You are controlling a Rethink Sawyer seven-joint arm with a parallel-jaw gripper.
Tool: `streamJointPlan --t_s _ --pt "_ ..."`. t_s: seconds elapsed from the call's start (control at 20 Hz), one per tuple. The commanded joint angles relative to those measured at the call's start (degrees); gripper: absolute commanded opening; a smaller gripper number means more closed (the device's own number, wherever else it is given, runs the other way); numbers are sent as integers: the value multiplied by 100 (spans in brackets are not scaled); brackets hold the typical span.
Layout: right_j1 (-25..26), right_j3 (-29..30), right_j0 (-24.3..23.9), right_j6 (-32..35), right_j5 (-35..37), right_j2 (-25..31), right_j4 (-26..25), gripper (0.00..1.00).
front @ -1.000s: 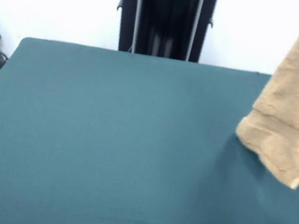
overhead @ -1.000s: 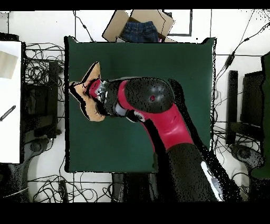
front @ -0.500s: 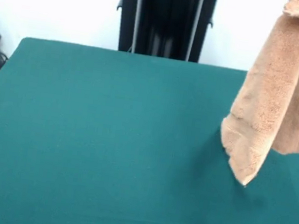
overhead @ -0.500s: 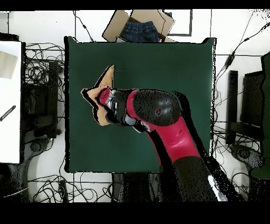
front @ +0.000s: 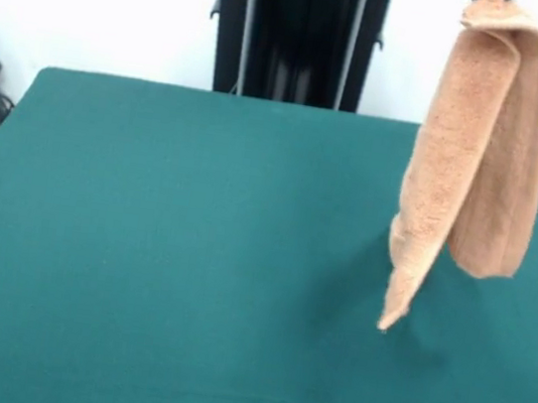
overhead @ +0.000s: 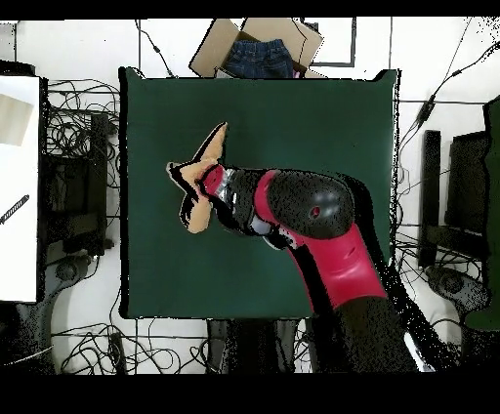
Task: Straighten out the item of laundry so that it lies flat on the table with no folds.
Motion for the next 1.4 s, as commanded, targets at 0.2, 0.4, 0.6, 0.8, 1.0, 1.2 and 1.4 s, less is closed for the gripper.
streamJointPlan --t_s 0.2,0.4,0.6,0.8,1.0,1.2,1.4 --pt "437 836 -485 -1974 -556 690 187 0" --pt "554 1151 -732 -2506 -797 1003 582 0" --pt "695 1374 -909 -2836 -999 1308 821 0" --pt "636 1608 -927 -3028 -1143 1458 1081 0" --pt "178 2046 -676 -3542 -960 1266 1725 0" --pt "46 2178 -548 -3760 -750 982 1763 0" --pt "231 2269 -617 -4096 -523 933 1775 0"
